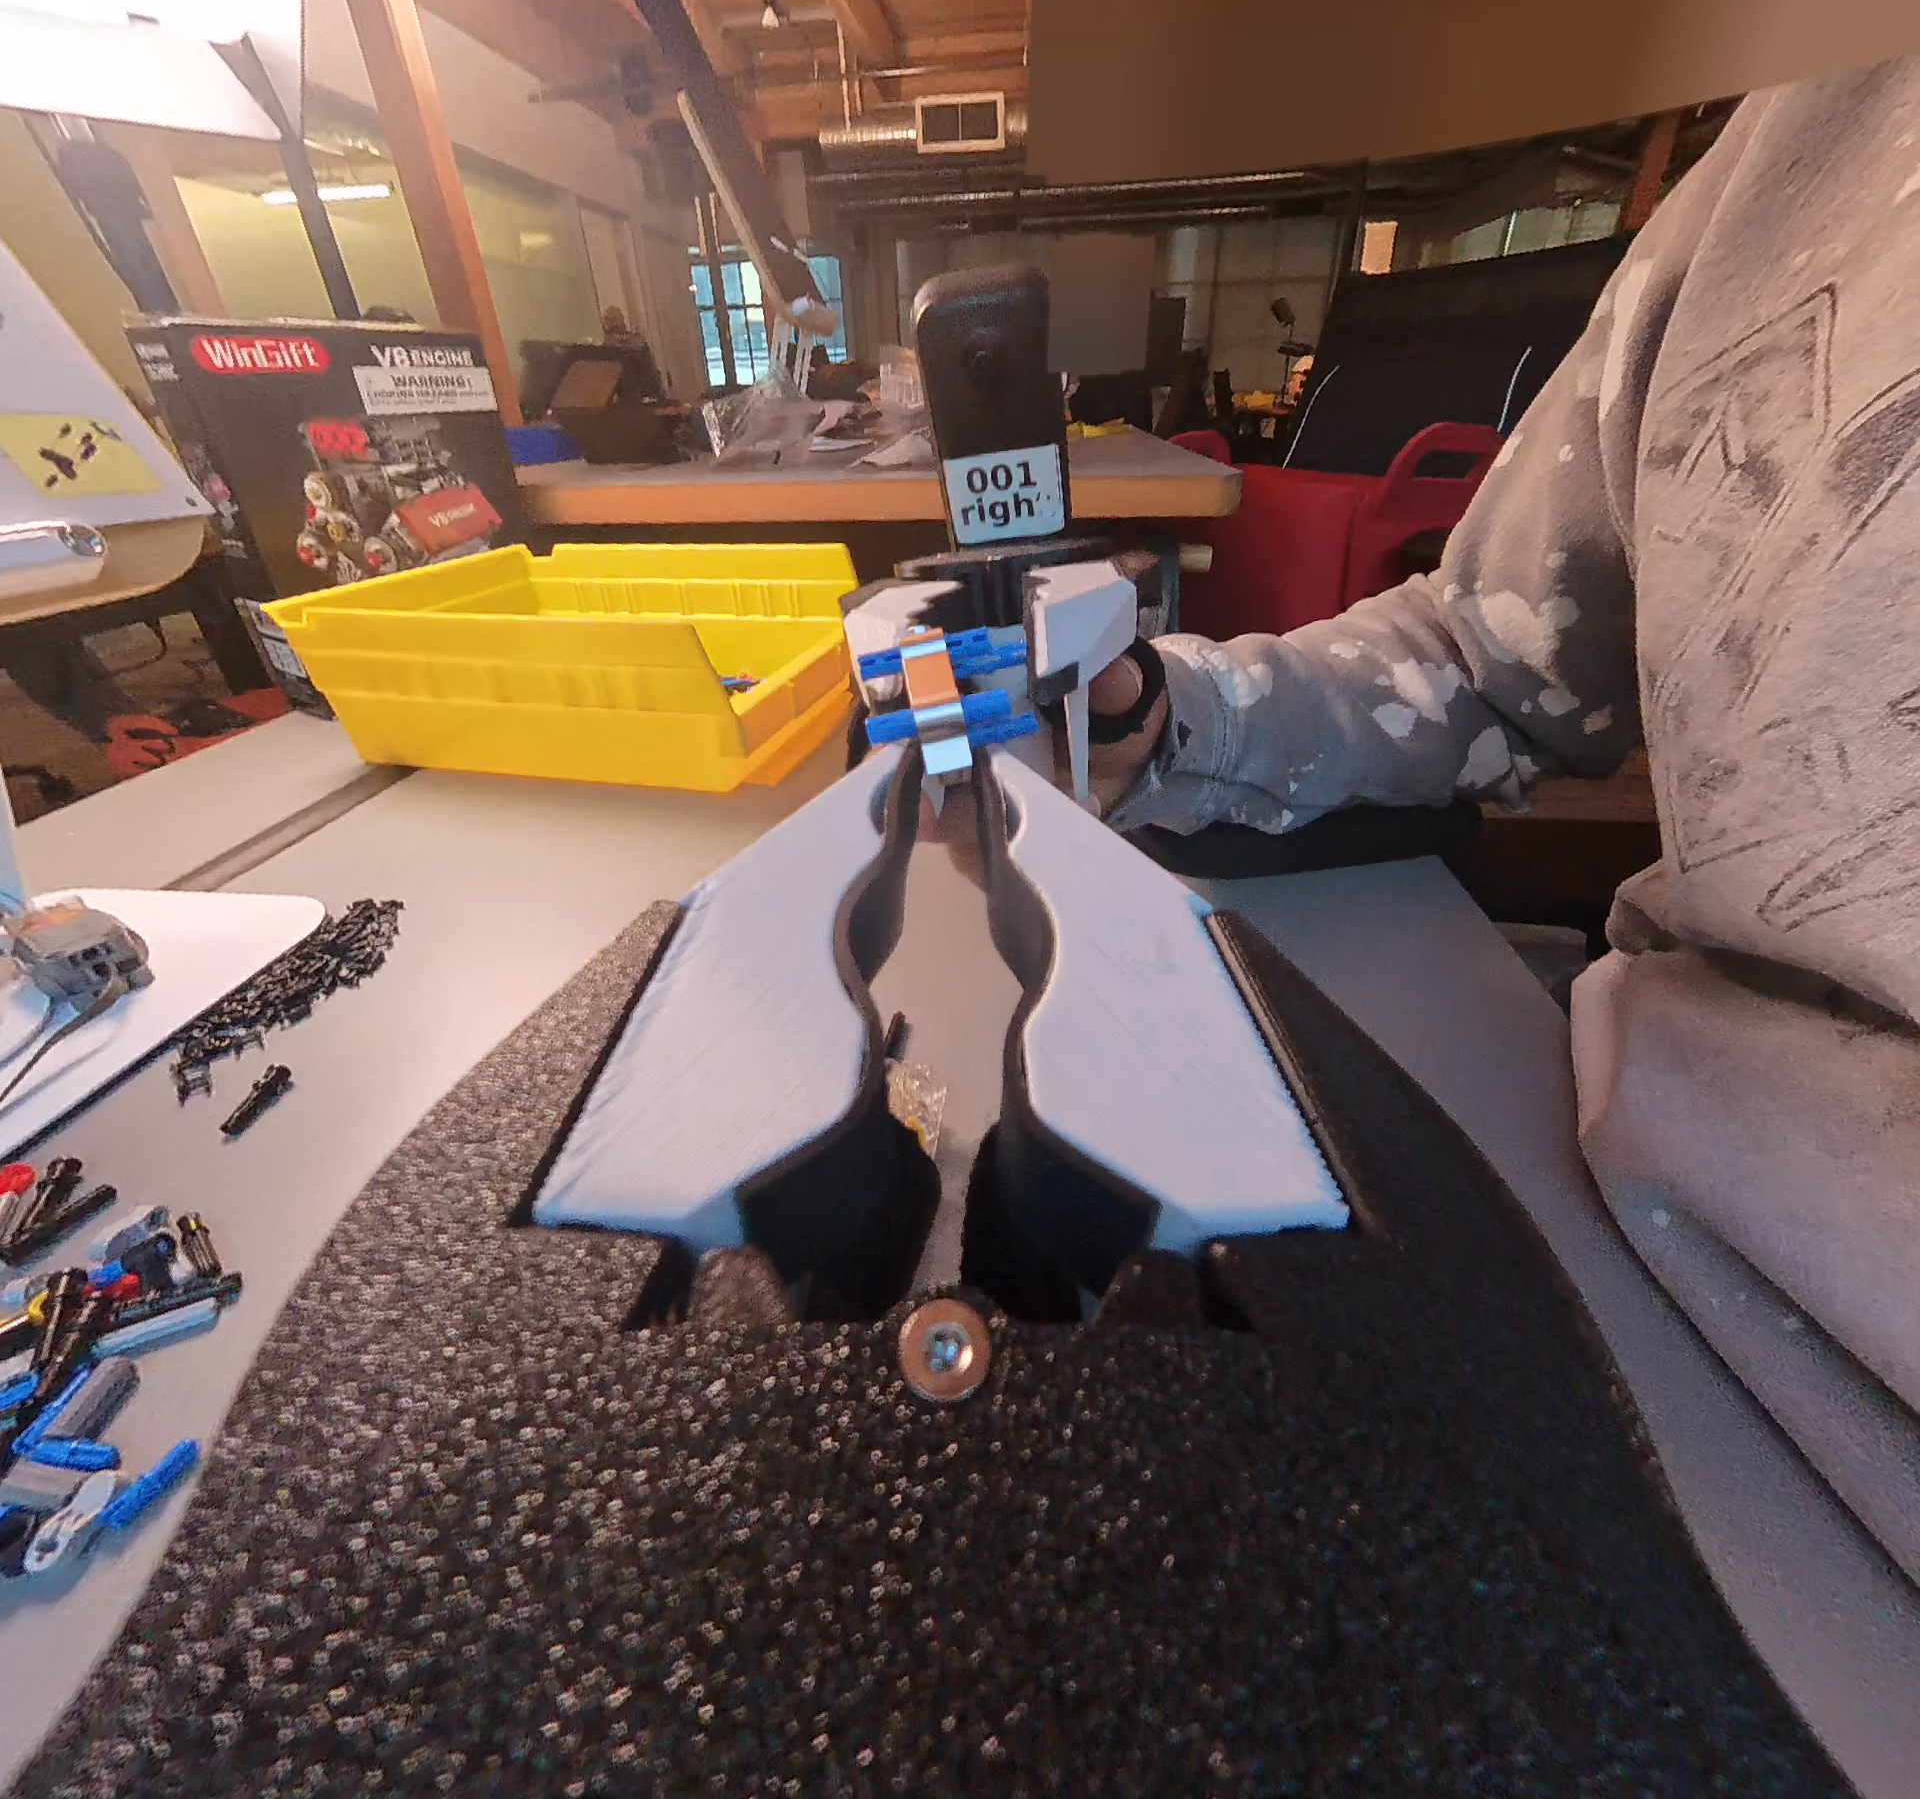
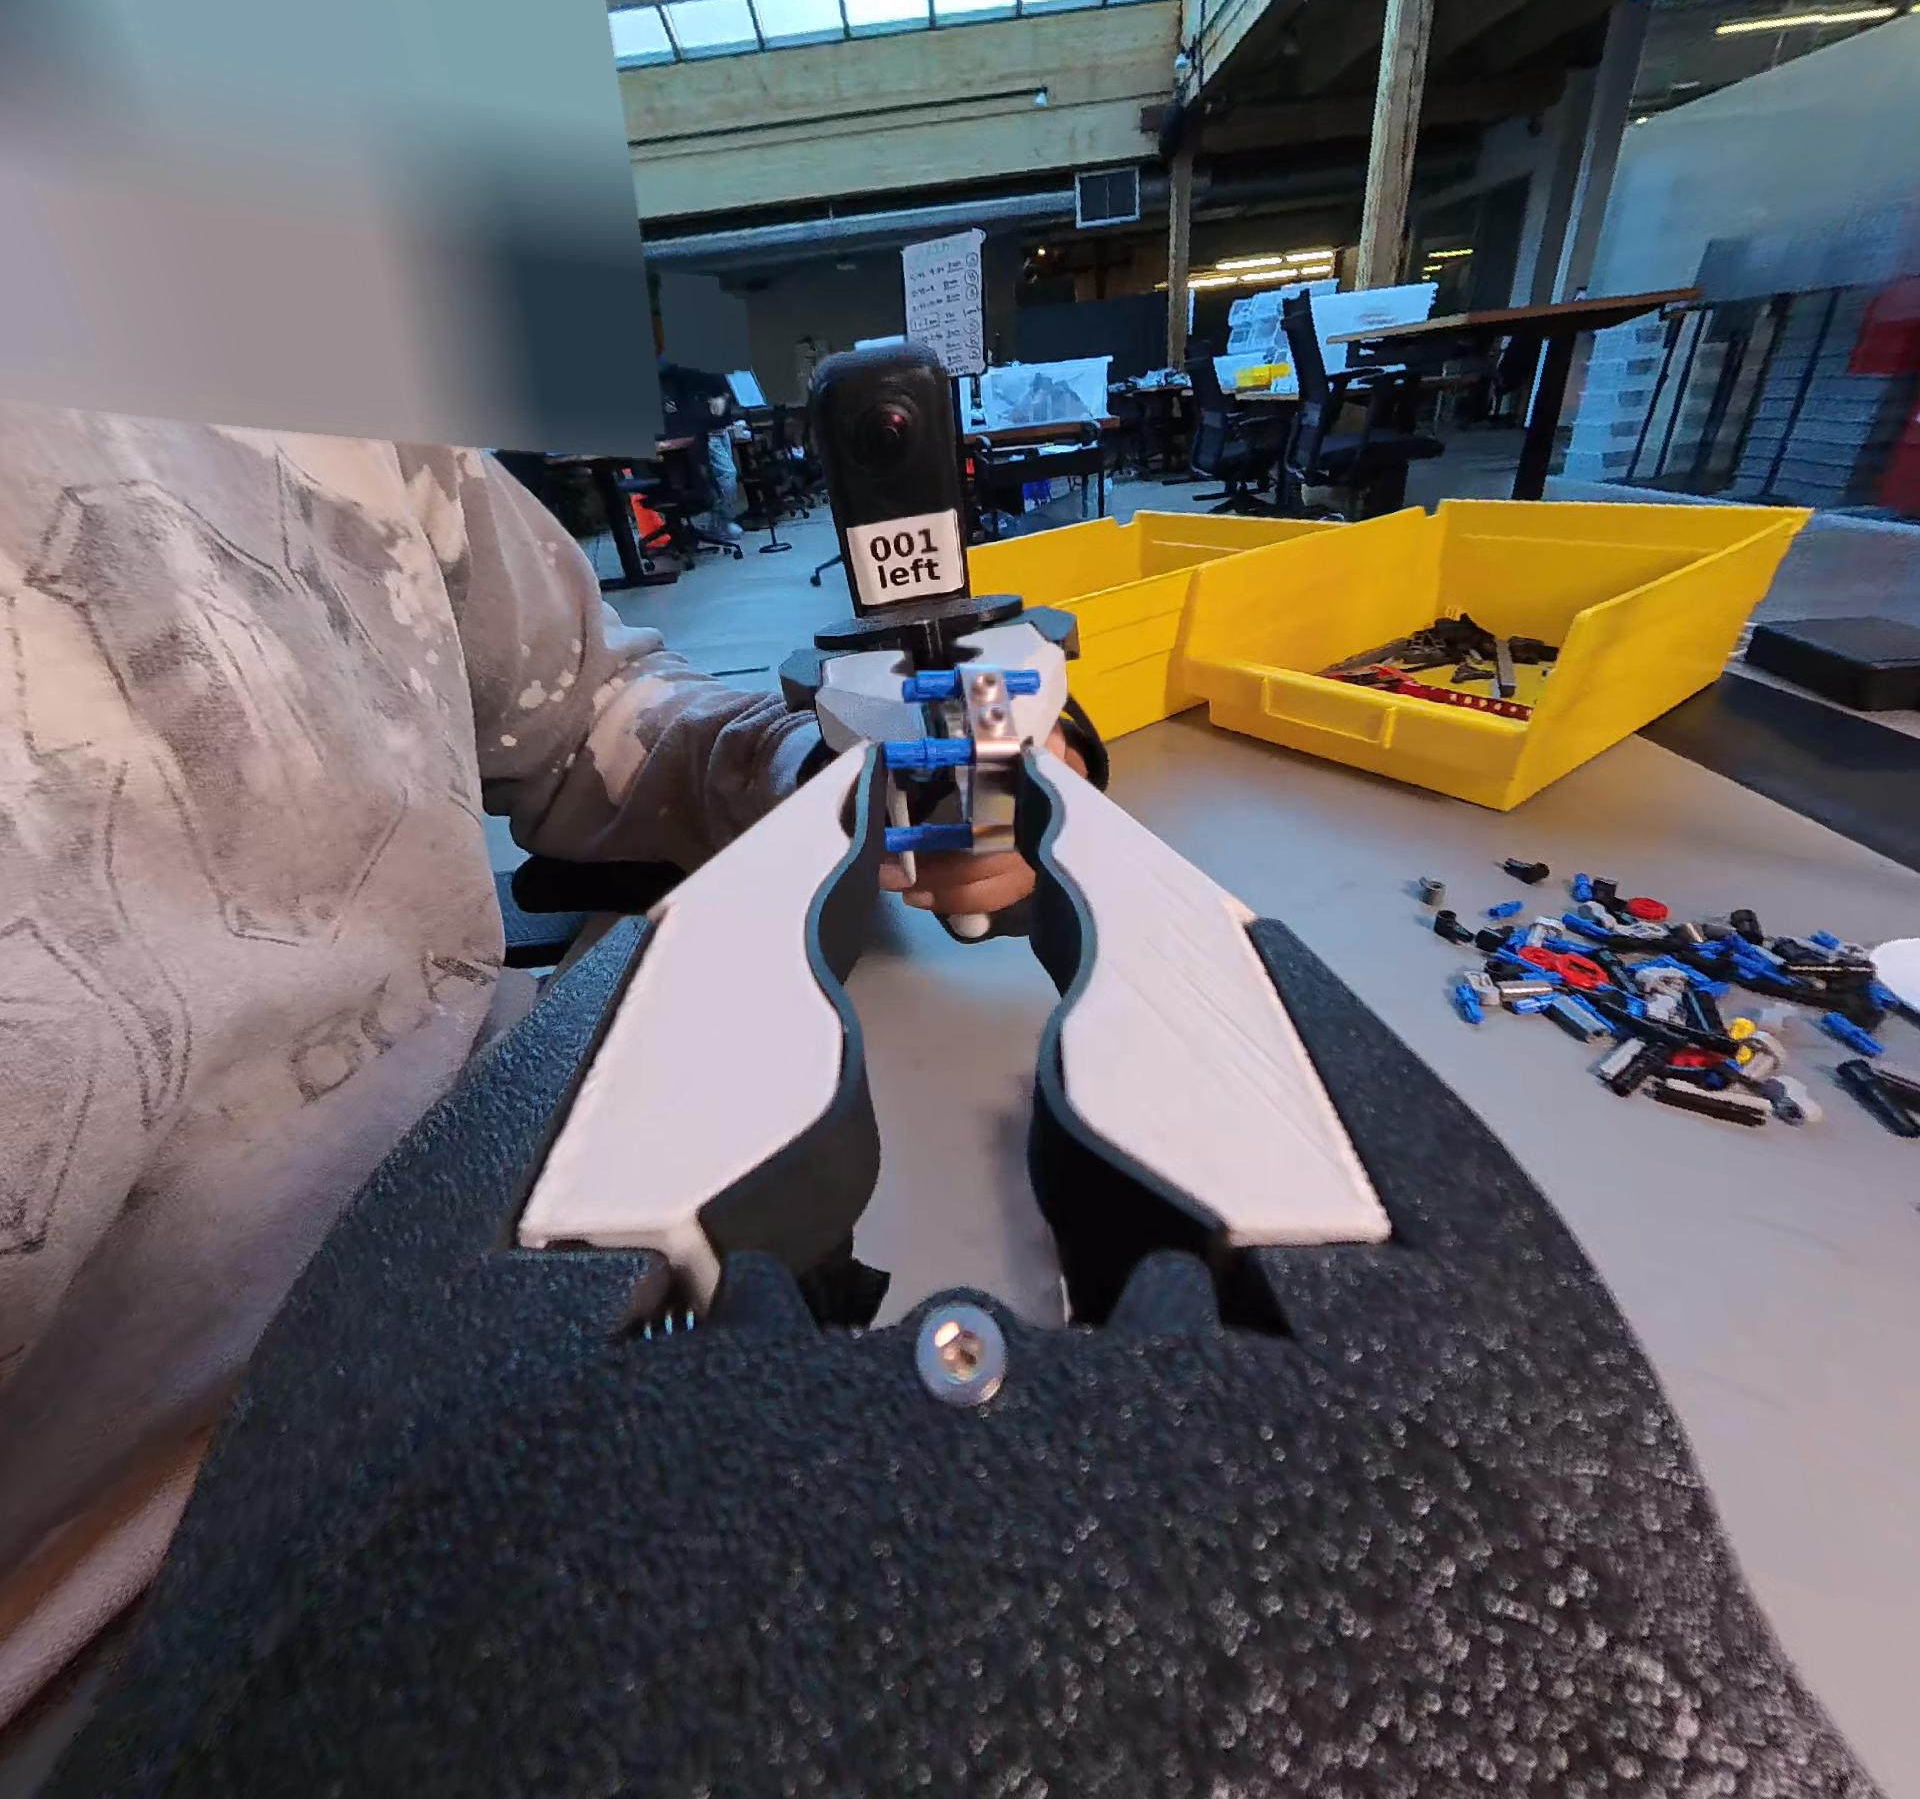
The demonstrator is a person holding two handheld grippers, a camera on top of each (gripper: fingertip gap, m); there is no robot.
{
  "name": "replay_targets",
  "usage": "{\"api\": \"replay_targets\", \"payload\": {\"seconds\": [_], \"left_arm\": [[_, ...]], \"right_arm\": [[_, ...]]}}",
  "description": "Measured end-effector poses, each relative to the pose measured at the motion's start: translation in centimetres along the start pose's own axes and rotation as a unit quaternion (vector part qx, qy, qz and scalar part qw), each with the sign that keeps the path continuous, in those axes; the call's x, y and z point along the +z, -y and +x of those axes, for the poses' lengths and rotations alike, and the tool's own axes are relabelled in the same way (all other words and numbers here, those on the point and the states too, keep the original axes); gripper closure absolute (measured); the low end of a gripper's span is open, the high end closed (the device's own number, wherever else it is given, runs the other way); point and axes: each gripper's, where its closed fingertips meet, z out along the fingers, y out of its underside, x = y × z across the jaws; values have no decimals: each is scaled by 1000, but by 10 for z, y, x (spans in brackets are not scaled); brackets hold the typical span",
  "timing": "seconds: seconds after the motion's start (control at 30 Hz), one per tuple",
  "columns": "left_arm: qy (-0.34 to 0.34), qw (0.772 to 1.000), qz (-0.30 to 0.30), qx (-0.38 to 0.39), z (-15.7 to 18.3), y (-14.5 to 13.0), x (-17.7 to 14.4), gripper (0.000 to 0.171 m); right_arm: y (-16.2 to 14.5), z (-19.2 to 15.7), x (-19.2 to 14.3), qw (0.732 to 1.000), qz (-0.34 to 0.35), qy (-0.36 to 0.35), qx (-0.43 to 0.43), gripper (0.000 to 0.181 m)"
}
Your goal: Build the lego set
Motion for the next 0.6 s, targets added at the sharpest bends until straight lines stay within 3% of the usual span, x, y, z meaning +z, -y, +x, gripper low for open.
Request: {"api": "replay_targets", "payload": {"seconds": [0.13, 0.23, 0.33, 0.47, 0.6], "left_arm": [[-7, 1000, -25, -14, -2, -10, 0, 164], [-36, 998, -37, -48, 0, -13, -3, 147], [-37, 995, -37, -88, -8, -10, -8, 141], [-17, 995, -46, -86, -17, -11, -12, 145], [-14, 992, -114, -43, -12, -31, -9, 158]], "right_arm": [[-3, 5, -4, 1000, -18, -9, -5, 159], [-6, 10, -7, 999, -40, -28, -25, 159], [-7, 18, -11, 996, -54, -53, -49, 159], [-25, 19, -10, 984, -117, -71, -115, 159], [-36, 12, -3, 978, -142, -58, -139, 159]]}}
